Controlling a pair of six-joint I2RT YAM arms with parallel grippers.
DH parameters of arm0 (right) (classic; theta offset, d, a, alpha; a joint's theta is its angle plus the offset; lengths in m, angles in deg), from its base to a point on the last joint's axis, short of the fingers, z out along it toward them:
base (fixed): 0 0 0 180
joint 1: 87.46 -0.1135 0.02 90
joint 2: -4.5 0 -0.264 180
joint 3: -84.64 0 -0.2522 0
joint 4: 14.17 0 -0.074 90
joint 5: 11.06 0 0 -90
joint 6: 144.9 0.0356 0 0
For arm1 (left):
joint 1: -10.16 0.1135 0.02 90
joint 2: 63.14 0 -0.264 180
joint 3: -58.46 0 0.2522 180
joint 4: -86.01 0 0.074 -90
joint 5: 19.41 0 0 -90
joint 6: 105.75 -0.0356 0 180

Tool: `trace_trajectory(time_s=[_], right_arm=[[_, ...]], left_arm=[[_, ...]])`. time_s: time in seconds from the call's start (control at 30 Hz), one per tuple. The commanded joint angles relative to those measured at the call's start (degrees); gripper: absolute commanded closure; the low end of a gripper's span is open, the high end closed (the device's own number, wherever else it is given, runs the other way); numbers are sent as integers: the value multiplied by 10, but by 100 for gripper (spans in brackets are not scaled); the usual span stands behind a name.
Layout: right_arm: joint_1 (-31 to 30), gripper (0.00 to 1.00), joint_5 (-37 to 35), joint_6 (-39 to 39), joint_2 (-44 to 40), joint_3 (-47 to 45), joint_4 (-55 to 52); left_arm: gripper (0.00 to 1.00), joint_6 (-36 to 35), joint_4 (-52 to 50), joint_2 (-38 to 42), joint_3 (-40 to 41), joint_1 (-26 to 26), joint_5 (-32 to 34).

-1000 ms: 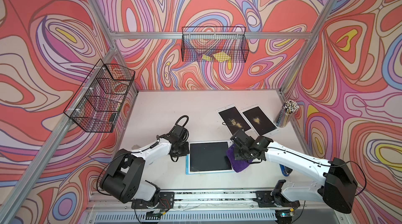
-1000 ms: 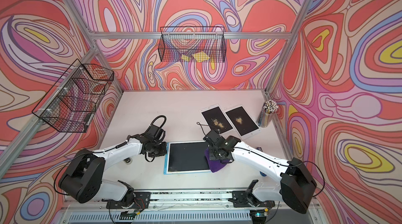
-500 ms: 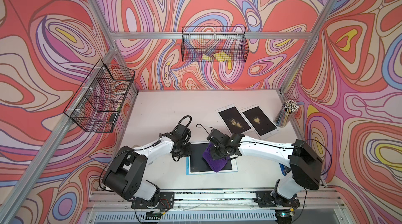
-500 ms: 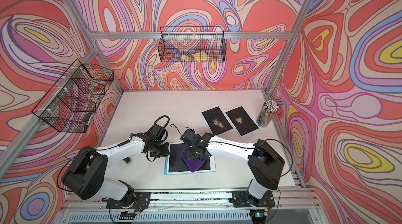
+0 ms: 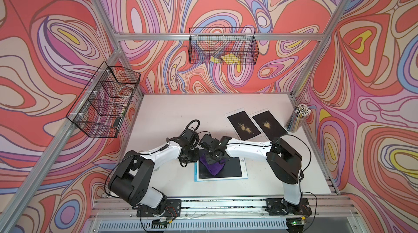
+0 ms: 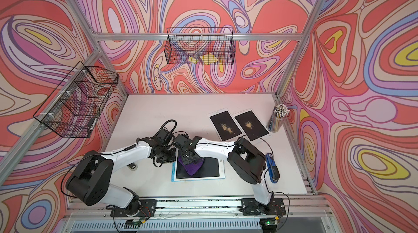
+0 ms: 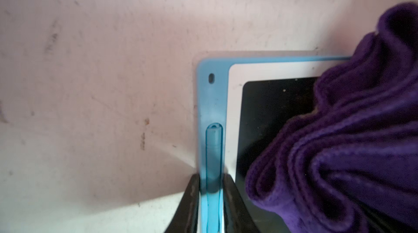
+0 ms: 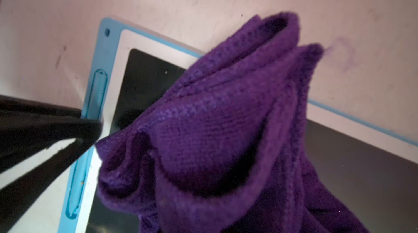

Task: Wipe the drawing tablet
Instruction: Wipe the dirt from the drawing tablet.

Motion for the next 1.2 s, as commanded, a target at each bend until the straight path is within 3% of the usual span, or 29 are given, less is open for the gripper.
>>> trace_trajectory(time_s=[0.0,0.13,0.3,0.43,0.57,0.67,0.83,1.0,1.17], right_arm=[[53,100,-57,9,-5,-67,-15],[92,100,-75,23,-108,-188,-30],[197,100,-14,34,-267,-346,-24],[205,100,-18,66,-365,-348,-64],[175,100,-32,73,-437,-298,-71],[143,100,8,50,-419,-258,-38],[117,100,88,33,-297,-215,53],[79,100,122,31,-144,-139,98],[21,100,142,46,-68,-98,115]], left_arm=[[79,-10,-23,-21,15,-5,20],[79,-11,-24,-19,12,-4,21],[79,-13,-24,-17,9,-3,20],[79,-11,-22,-15,10,-3,15],[79,-10,-22,-10,10,-3,13],[79,-10,-23,-7,10,-4,15],[79,-8,-19,-9,14,-3,14],[79,-3,-10,-12,21,-4,11],[79,-3,-9,-15,20,-3,13]])
